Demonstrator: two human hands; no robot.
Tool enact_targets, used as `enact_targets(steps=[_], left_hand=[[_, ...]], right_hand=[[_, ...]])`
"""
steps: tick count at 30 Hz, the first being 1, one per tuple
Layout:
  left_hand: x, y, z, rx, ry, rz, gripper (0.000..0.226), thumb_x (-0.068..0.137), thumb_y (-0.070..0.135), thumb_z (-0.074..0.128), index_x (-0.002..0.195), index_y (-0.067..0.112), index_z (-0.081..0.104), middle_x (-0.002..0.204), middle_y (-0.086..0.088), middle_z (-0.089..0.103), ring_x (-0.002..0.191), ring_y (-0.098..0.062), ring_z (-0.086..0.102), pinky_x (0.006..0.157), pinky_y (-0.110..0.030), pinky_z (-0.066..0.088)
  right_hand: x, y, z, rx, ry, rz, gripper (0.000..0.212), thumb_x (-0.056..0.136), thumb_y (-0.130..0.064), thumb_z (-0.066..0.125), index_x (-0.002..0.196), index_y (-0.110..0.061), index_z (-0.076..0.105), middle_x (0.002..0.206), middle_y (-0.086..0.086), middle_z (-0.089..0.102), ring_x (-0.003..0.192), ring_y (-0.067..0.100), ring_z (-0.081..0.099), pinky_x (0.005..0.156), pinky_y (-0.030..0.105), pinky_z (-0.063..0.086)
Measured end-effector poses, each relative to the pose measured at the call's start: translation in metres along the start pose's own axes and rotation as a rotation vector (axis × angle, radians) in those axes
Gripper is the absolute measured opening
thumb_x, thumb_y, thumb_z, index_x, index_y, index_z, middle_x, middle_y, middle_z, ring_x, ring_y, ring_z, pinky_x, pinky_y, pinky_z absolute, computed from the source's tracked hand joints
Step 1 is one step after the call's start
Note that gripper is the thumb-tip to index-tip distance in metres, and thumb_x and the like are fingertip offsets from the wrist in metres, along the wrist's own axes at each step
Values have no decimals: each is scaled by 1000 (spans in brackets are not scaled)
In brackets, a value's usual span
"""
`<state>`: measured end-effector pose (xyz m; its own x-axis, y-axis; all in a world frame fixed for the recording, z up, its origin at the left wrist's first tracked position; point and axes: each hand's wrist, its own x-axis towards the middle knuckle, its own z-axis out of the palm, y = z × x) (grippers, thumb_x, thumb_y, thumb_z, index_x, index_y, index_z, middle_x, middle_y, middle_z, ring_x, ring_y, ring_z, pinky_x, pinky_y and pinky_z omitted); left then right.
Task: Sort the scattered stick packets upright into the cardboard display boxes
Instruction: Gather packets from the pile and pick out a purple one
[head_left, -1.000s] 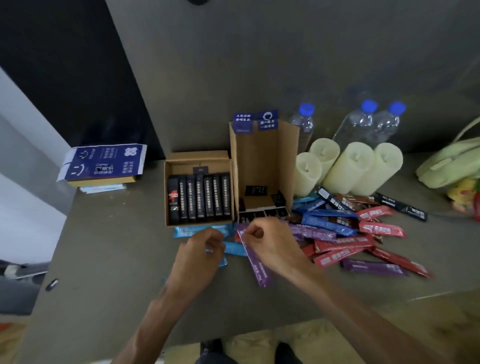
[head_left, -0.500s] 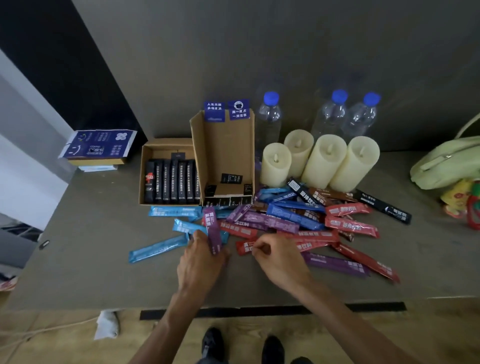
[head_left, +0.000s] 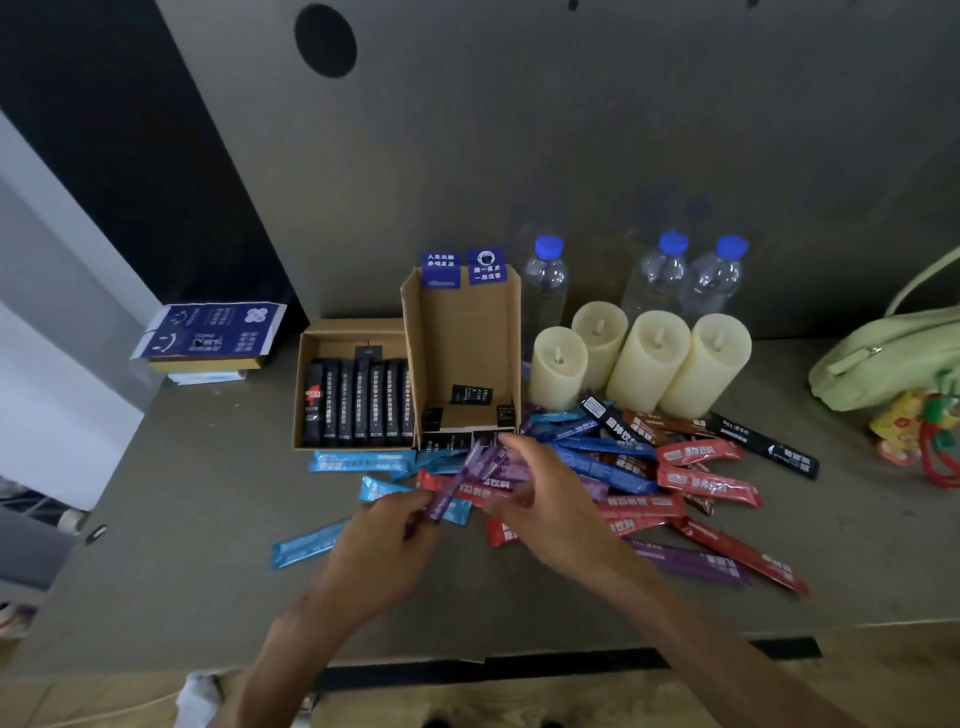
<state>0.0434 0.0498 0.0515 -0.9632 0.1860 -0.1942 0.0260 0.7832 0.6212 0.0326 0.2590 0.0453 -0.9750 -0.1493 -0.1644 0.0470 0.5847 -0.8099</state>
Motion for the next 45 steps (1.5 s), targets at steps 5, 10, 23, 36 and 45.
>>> enact_targets(steps=[5, 10, 23, 36, 45], left_hand=[[3, 19, -4, -472, -214, 30, 29, 97, 0, 49, 85, 16, 69, 77, -7, 64, 69, -9, 56, 67, -30, 46], [-1, 30, 4, -941, -93, -223, 24, 102, 9, 48, 98, 14, 71, 91, -8, 76, 80, -20, 71, 78, -34, 59], [3, 7, 1, -318, 431, 92, 26, 85, 3, 73, 97, 25, 71, 93, 12, 68, 82, -2, 65, 70, -10, 48], [30, 38, -7, -1006, 414, -66, 32, 92, 0, 63, 118, 18, 63, 100, -1, 70, 92, -13, 69, 76, -25, 58], [46, 74, -5, -1064, 396, -101, 8, 96, 6, 61, 101, 4, 66, 93, -12, 71, 84, -17, 73, 72, -22, 58]], right_hand=[[10, -16, -12, 578, -41, 150, 11, 94, -14, 67, 103, -8, 70, 87, 4, 75, 73, 15, 69, 63, 26, 51], [18, -22, -19, 670, 56, 193, 15, 93, -8, 67, 94, 7, 67, 76, 13, 70, 63, 15, 63, 44, 20, 42], [18, -24, -49, 609, -139, 232, 19, 97, -18, 63, 88, -3, 71, 86, 19, 71, 63, 21, 63, 49, 29, 43], [-3, -5, -25, 421, -172, 190, 27, 86, -2, 73, 103, -23, 70, 102, -2, 75, 91, 12, 71, 75, 28, 57], [2, 6, -36, 450, -205, 172, 15, 92, -13, 70, 103, -23, 70, 98, -4, 77, 90, 11, 74, 75, 25, 54]])
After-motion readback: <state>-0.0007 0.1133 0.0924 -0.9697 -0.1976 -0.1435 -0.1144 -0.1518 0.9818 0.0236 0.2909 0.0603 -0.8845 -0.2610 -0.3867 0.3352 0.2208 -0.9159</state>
